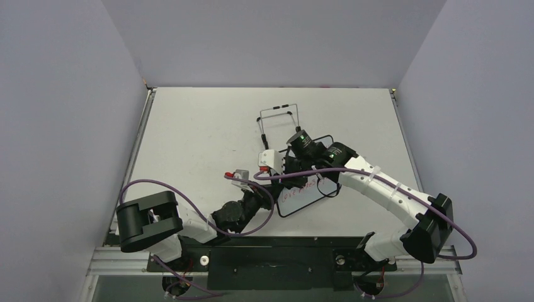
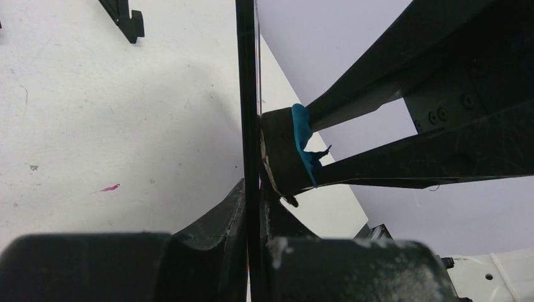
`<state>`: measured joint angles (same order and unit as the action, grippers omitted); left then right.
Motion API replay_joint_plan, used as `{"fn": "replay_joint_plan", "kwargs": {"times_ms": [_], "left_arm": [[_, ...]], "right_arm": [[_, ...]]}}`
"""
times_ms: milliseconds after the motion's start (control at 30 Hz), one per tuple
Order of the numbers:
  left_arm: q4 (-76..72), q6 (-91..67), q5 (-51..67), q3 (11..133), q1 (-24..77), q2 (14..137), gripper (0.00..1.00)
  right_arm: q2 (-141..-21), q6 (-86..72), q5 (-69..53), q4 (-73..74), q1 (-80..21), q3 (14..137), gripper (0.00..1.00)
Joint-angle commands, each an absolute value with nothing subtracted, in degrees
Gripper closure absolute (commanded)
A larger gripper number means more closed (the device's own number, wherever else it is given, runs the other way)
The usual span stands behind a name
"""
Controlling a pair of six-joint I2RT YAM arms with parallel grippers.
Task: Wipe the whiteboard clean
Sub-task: Erase the whiteboard at the center of the board.
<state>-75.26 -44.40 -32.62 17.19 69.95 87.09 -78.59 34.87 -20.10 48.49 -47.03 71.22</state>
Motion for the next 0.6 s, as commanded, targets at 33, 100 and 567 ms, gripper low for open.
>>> {"fn": "replay_joint_plan", "kwargs": {"times_ms": [33,100,567], "left_arm": [[-85.5,-43.8,-27.2,18.6,69.8,86.4,1.0],[-85.4,-43.8,-26.5,18.9,69.8,86.7,1.0],[-85.6,-45.9,-25.8,18.6,68.8,86.9,1.0]], "right_arm": [[-79.7,32.8,-23.2,47.4,-47.0,75.3,1.0],[-80.5,29.6,-22.7,45.8,-44.4,77.6,1.0],[-76.5,41.6,-17.9,48.3,-47.9,67.8,1.0]]}}
